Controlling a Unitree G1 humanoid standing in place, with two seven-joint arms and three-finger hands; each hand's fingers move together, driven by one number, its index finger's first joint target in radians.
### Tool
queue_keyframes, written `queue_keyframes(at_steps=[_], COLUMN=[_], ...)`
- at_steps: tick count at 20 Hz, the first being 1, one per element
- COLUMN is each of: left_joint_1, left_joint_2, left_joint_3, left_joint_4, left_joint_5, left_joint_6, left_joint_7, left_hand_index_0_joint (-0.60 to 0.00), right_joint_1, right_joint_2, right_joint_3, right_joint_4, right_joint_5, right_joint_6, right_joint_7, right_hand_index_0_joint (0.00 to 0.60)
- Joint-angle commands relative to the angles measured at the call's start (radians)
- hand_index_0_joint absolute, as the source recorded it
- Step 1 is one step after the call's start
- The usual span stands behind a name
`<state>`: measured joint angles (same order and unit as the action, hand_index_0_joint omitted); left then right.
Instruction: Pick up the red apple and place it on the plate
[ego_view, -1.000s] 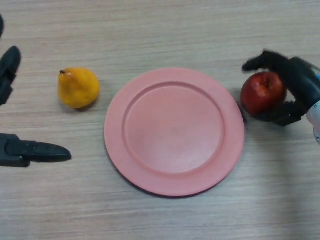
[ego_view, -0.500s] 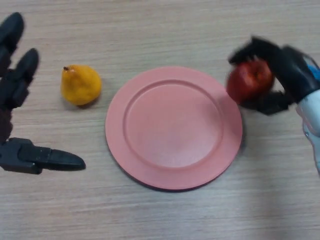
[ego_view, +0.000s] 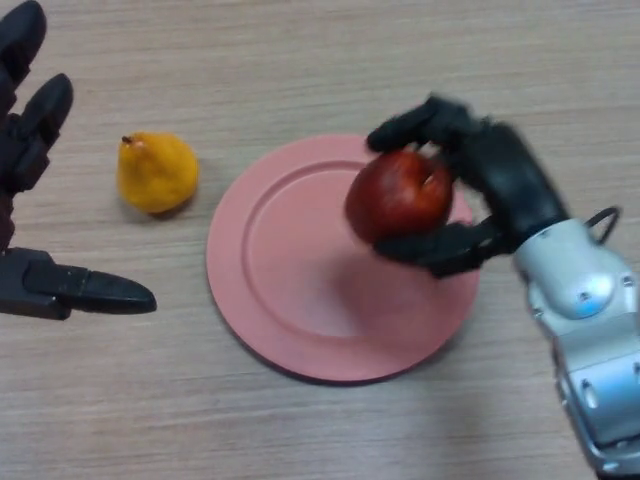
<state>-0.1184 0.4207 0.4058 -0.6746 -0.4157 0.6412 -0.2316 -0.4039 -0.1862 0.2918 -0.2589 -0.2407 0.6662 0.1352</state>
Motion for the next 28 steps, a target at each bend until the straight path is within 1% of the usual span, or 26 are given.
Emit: queue_keyframes(at_steps=[1,2,3,4,5,6,7,8,10,11,12,13,14,15,16,17,18,19,20,21,22,23,24,25,27,28], left_joint_1=[-0.045,-0.048,-0.063,-0.073,-0.093,-0.091,-0.094,-0.095,-0.118,-0.133,-0.136,-0.139,-0.137,-0.123,-0.118,-0.110,-0.106,-0.104,-0.103,-0.108,-0.111,-0.103,-0.099,-0.100,-0.106,-0.109], left_joint_2=[0.057,0.056,0.044,0.035,0.034,0.038,0.053,0.059,0.080,0.084,0.084,0.080,0.077,0.067,0.064,0.068,0.068,0.068,0.068,0.066,0.064,0.055,0.050,0.041,0.038,0.039], left_joint_3=[0.057,0.057,0.061,0.065,0.069,0.064,0.051,0.045,0.023,0.014,0.010,0.000,-0.003,-0.010,-0.010,-0.003,-0.001,-0.004,-0.007,-0.013,-0.016,-0.029,-0.031,-0.029,-0.028,-0.034], left_joint_4=[-0.030,-0.025,-0.008,0.008,0.039,0.045,0.052,0.053,0.055,0.063,0.066,0.066,0.067,0.062,0.058,0.041,0.034,0.021,0.015,0.004,0.003,-0.017,-0.025,-0.042,-0.057,-0.060], left_joint_5=[0.006,0.005,0.001,-0.003,-0.029,-0.029,-0.034,-0.035,-0.038,-0.039,-0.037,-0.039,-0.038,-0.029,-0.029,-0.041,-0.046,-0.046,-0.042,-0.041,-0.040,-0.031,-0.032,-0.040,-0.048,-0.043], left_joint_6=[-0.151,-0.153,-0.180,-0.210,-0.277,-0.296,-0.304,-0.301,-0.267,-0.276,-0.280,-0.274,-0.276,-0.285,-0.283,-0.251,-0.242,-0.225,-0.221,-0.206,-0.204,-0.188,-0.180,-0.159,-0.146,-0.145], left_joint_7=[-0.020,-0.016,0.021,0.059,0.143,0.155,0.176,0.182,0.191,0.183,0.181,0.184,0.184,0.178,0.175,0.164,0.158,0.149,0.147,0.141,0.139,0.138,0.137,0.140,0.148,0.150], left_hand_index_0_joint=[0.000,0.000,0.000,0.000,0.000,0.000,0.000,0.000,0.000,0.000,0.000,0.000,0.000,0.000,0.000,0.000,0.000,0.000,0.000,0.000,0.000,0.000,0.000,0.000,0.000,0.000], right_joint_1=[-0.045,-0.048,-0.056,-0.065,-0.091,-0.097,-0.112,-0.115,-0.136,-0.146,-0.148,-0.148,-0.149,-0.157,-0.158,-0.161,-0.159,-0.139,-0.134,-0.100,-0.085,-0.035,-0.016,0.030,0.085,0.101], right_joint_2=[-0.004,-0.004,-0.004,-0.004,-0.004,-0.004,-0.004,-0.004,-0.004,-0.004,-0.004,-0.004,-0.004,-0.004,-0.004,-0.011,-0.020,-0.067,-0.085,-0.139,-0.161,-0.217,-0.236,-0.282,-0.310,-0.312], right_joint_3=[-0.014,-0.009,0.000,0.005,0.000,-0.004,-0.013,-0.016,-0.062,-0.122,-0.143,-0.209,-0.232,-0.316,-0.343,-0.435,-0.465,-0.548,-0.573,-0.625,-0.635,-0.637,-0.634,-0.621,-0.615,-0.614], right_joint_4=[-0.069,-0.067,-0.068,-0.068,-0.074,-0.075,-0.075,-0.075,-0.090,-0.124,-0.139,-0.172,-0.180,-0.219,-0.236,-0.284,-0.299,-0.352,-0.369,-0.417,-0.433,-0.480,-0.495,-0.539,-0.593,-0.606], right_joint_5=[0.029,0.036,0.088,0.135,0.217,0.225,0.231,0.229,0.262,0.310,0.316,0.337,0.348,0.422,0.445,0.550,0.592,0.722,0.769,0.895,0.935,1.001,1.012,1.001,0.937,0.917], right_joint_6=[-0.062,-0.058,-0.037,-0.019,0.019,0.024,0.032,0.036,0.067,0.083,0.089,0.106,0.110,0.153,0.172,0.211,0.222,0.261,0.274,0.287,0.286,0.266,0.245,0.210,0.169,0.161], right_joint_7=[-0.059,-0.066,-0.099,-0.129,-0.179,-0.183,-0.189,-0.187,-0.186,-0.184,-0.173,-0.148,-0.143,-0.162,-0.165,-0.193,-0.207,-0.250,-0.270,-0.318,-0.335,-0.367,-0.374,-0.377,-0.346,-0.335], right_hand_index_0_joint=[0.451,0.350,0.201,0.100,0.000,0.000,0.000,0.000,0.000,0.000,0.000,0.000,0.000,0.000,0.000,0.000,0.000,0.000,0.000,0.000,0.000,0.000,0.000,0.000,0.000,0.000])
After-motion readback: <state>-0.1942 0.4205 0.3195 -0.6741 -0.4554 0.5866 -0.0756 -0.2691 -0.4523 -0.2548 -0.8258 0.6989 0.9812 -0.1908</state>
